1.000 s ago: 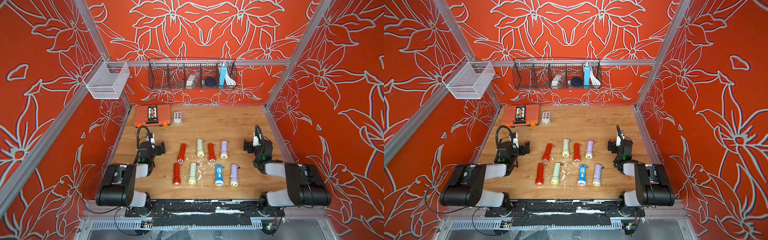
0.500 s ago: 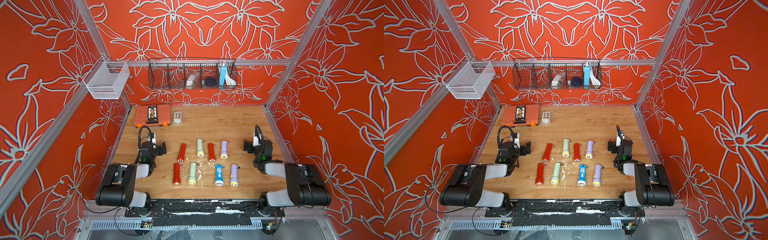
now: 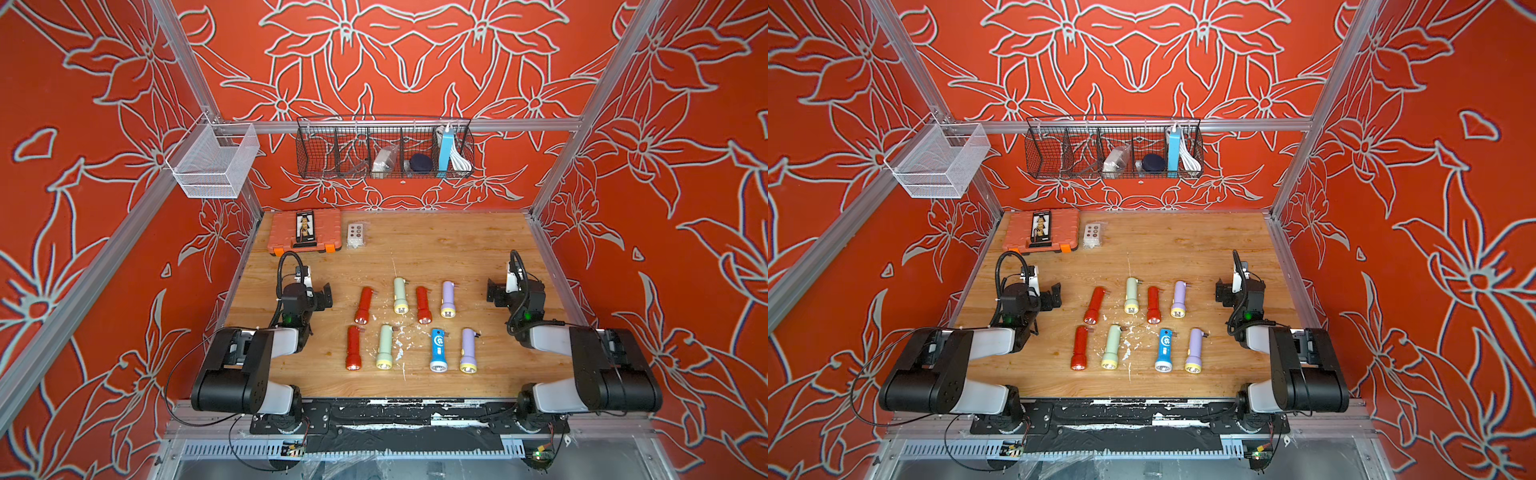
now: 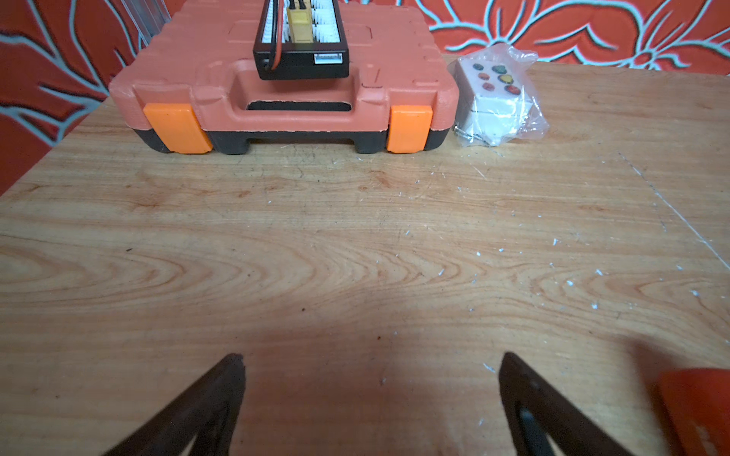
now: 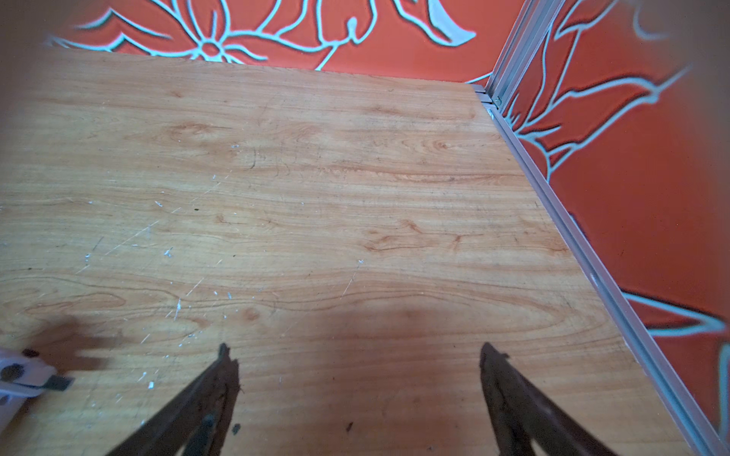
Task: Close the plug at the bottom of the flashlight
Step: Pick up the flashlight from the center of the board.
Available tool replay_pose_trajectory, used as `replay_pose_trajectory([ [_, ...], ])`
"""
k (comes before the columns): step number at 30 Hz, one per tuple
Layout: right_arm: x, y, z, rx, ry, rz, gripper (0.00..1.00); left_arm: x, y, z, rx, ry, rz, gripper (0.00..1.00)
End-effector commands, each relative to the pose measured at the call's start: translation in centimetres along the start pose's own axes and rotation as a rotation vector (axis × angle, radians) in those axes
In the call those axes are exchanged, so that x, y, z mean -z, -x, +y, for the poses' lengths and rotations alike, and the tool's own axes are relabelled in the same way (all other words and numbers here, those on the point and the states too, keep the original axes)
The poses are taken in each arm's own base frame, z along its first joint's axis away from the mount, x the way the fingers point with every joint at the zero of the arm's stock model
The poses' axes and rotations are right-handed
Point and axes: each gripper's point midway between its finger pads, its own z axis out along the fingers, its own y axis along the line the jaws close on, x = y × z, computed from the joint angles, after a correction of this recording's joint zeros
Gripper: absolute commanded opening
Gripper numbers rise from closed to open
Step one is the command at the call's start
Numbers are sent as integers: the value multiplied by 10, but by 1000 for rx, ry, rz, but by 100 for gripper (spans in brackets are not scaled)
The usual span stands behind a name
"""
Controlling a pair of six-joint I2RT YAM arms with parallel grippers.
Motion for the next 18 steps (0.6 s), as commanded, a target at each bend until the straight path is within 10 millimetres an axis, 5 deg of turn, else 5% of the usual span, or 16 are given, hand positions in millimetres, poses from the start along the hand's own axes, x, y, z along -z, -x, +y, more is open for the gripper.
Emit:
replay_pose_trajectory([
  [1, 1, 16, -1, 9, -9, -44, 98, 2, 15, 2, -13, 23, -48, 100],
  [10, 47, 78, -32, -194, -143, -25, 98, 23, 63, 15, 42, 169, 3, 100],
  [15, 88, 76, -66, -595, -343, -30, 98, 36, 86, -3, 193, 106, 107, 100],
  [18, 100, 87, -53, -614, -226, -56, 98, 45, 87, -22, 262, 24, 192, 100],
])
